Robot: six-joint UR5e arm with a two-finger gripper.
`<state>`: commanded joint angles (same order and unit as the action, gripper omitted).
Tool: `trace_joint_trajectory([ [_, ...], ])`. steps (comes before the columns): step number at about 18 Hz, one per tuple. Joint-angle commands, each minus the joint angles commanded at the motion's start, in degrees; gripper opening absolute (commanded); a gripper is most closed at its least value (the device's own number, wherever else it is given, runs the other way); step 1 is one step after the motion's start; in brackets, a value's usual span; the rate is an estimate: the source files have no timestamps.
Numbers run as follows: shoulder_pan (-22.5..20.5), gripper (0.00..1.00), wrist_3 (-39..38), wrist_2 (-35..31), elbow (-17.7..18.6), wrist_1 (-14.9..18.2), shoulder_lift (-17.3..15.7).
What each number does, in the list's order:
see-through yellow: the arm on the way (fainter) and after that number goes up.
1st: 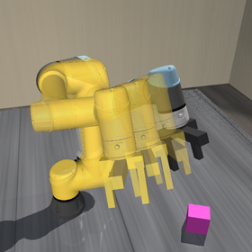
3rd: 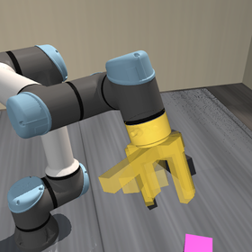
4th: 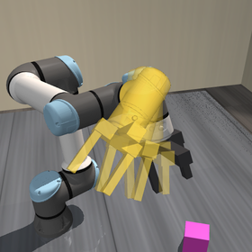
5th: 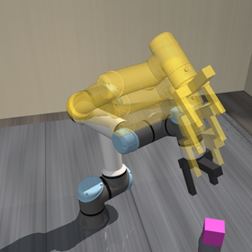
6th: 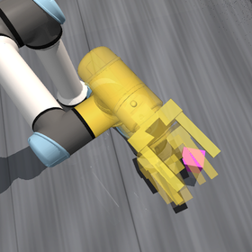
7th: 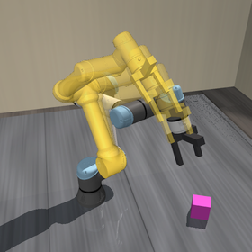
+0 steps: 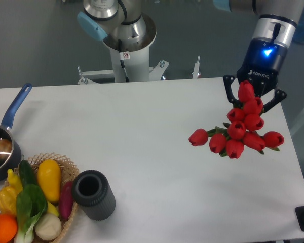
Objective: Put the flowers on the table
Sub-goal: 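Carry the red tulip bunch in the gripper toward the table center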
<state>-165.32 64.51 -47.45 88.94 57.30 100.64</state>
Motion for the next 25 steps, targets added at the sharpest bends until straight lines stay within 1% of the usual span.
trace_joint_trajectory([
  [2, 0.96, 0.26, -0.26, -1.23, 0.35, 0.09, -0.18],
  [5, 2.28, 0.26, -0.26, -5.36, 2.28, 0.52, -1.23],
  [7, 3.86, 0.26, -0.44, -6.68, 3.60, 1.23, -1.41],
  [10, 4.48, 0.26, -0.53, -8.88, 5.80, 2.11, -1.93],
  [11, 5.35, 0.26, -0.53, -9.58, 6.24, 2.20, -2.02],
  [15, 7.55, 0.26, -0.44, -13.54, 6.33, 3.34, -1.50],
  [20, 11.59, 0.26, -0.44, -20.65, 6.42, 3.86, -0.53],
  [22, 11.95, 0.26, -0.26, -22.94, 6.42, 4.65, -0.44],
  [25, 12.30, 0.26, -0.18, -23.30, 6.77, 5.01, 0.17],
])
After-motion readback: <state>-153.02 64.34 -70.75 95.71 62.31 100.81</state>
